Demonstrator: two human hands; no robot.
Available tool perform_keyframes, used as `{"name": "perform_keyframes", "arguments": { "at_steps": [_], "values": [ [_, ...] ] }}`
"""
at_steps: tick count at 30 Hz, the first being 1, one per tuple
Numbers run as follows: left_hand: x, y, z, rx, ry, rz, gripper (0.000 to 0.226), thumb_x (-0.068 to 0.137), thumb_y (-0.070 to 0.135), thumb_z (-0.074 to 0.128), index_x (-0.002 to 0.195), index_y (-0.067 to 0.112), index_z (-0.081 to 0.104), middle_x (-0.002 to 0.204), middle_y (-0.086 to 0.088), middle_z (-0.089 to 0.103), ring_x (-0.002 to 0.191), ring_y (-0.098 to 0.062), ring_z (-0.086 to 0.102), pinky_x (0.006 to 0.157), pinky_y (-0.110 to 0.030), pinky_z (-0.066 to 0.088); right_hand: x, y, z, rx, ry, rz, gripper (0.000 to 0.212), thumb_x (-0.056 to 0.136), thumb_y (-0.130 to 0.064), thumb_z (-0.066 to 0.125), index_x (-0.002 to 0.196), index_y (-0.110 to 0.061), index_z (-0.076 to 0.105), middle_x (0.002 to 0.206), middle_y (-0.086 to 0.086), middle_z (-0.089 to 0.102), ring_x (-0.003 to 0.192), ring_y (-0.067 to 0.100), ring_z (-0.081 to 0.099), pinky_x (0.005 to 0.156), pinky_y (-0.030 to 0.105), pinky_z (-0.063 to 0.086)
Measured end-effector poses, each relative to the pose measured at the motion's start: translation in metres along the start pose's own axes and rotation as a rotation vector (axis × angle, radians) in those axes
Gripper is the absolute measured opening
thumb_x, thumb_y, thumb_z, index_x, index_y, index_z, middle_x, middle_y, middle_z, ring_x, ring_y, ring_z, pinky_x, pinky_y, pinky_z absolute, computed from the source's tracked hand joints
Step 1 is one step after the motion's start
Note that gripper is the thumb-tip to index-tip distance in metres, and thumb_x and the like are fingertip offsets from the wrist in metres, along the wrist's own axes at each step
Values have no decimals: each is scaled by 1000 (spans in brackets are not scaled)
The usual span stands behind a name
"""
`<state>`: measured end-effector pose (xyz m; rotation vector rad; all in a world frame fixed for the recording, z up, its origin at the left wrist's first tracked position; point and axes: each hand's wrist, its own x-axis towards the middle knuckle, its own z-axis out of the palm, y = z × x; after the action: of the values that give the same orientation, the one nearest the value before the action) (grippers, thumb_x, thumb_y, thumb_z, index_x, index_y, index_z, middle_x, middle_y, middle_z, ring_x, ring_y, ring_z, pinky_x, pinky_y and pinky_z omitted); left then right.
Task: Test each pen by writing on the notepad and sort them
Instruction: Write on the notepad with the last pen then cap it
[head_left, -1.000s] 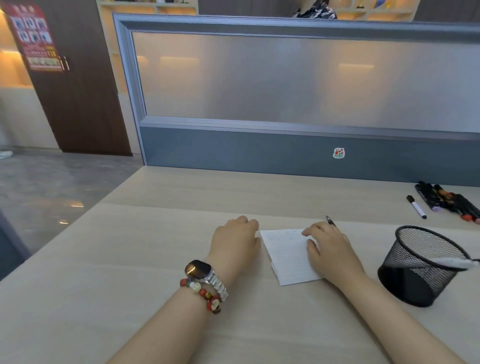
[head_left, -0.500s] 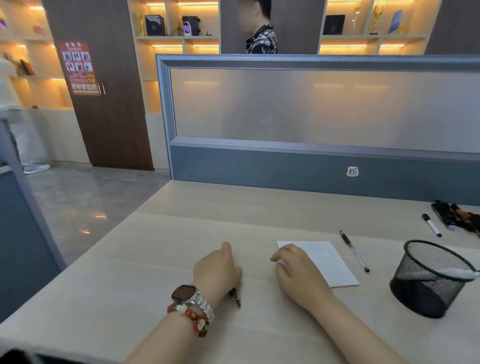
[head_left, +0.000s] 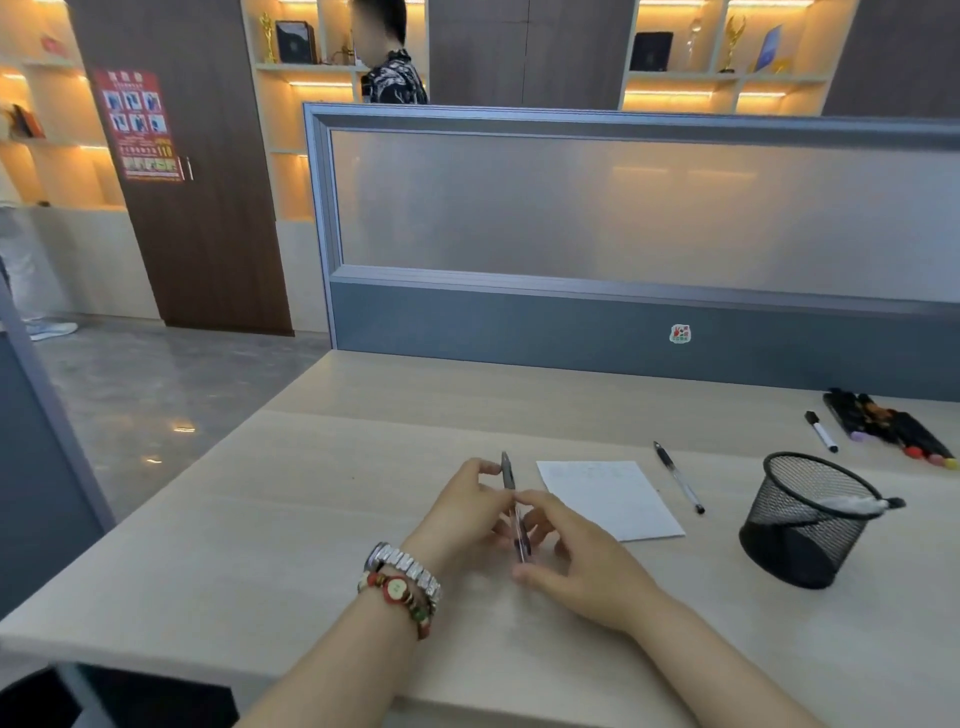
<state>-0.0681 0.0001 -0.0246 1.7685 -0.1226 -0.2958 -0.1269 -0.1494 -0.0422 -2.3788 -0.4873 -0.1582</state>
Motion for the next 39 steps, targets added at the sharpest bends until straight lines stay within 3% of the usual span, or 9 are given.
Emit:
{"name": "perform_keyframes", "arguments": {
  "at_steps": [4,14,18,22,25,28,32,35,39],
  "values": [
    [-5,5,4,-122,-71,-40,39,81,8,55,117,14,41,80,-11,65,45,-13,57,47,-26,49,-6,0,-7,28,-7,2,62,62,-62,64,111,-69,27,105,-31,51,104,-9,47,85,15,41],
    [-2,5,10,-129,-117,23,30,83,9,54,112,14,48,75,-5,61,47,-10,55,46,-24,48,-2,6,-10,-36,111,-55,56,61,-69,60,109,-60,34,91,-28,55,89,-1,53,75,17,42],
    [1,3,13,-32,-89,74,20,83,13,55,102,16,58,67,-1,58,46,-4,53,45,-19,39,2,17,-18,105,195,-54,31,82,-50,48,113,-52,44,87,-19,59,83,8,58,69,24,44],
    [7,-5,19,57,-107,192,17,83,18,59,99,15,61,67,-1,62,49,-6,55,51,-22,43,17,36,-17,-38,248,-1,39,90,-14,49,126,-31,49,88,-22,59,78,3,55,67,19,43],
    [16,-7,22,83,-81,255,18,81,18,61,99,16,60,72,-4,62,57,-11,55,60,-28,45,27,42,-13,-104,282,16,35,88,-12,55,120,-24,57,101,-8,64,86,9,58,73,25,47],
    [26,-6,24,51,-98,294,15,80,18,62,95,20,60,73,-4,63,59,-15,56,63,-35,48,36,48,-13,-97,328,34,30,85,-15,58,112,-26,60,96,-8,64,80,6,57,71,26,47],
    [42,-1,23,56,-161,348,9,87,21,57,91,27,61,71,4,64,60,-9,61,56,-23,50,48,58,-21,-106,373,39,22,82,-10,59,102,-20,61,89,-10,63,77,5,57,67,18,43],
    [55,3,17,250,-63,415,11,89,26,52,93,26,62,79,7,67,75,-11,64,72,-30,52,49,64,-26,22,475,81,16,82,-9,62,97,-14,60,79,-11,60,74,1,59,61,10,41],
    [71,-2,10,697,-11,531,19,88,23,50,103,21,62,104,3,66,99,-16,55,89,-37,46,50,70,-27,365,524,206,5,86,-13,57,83,-16,59,72,7,66,62,16,62,55,24,46]
  ]
}}
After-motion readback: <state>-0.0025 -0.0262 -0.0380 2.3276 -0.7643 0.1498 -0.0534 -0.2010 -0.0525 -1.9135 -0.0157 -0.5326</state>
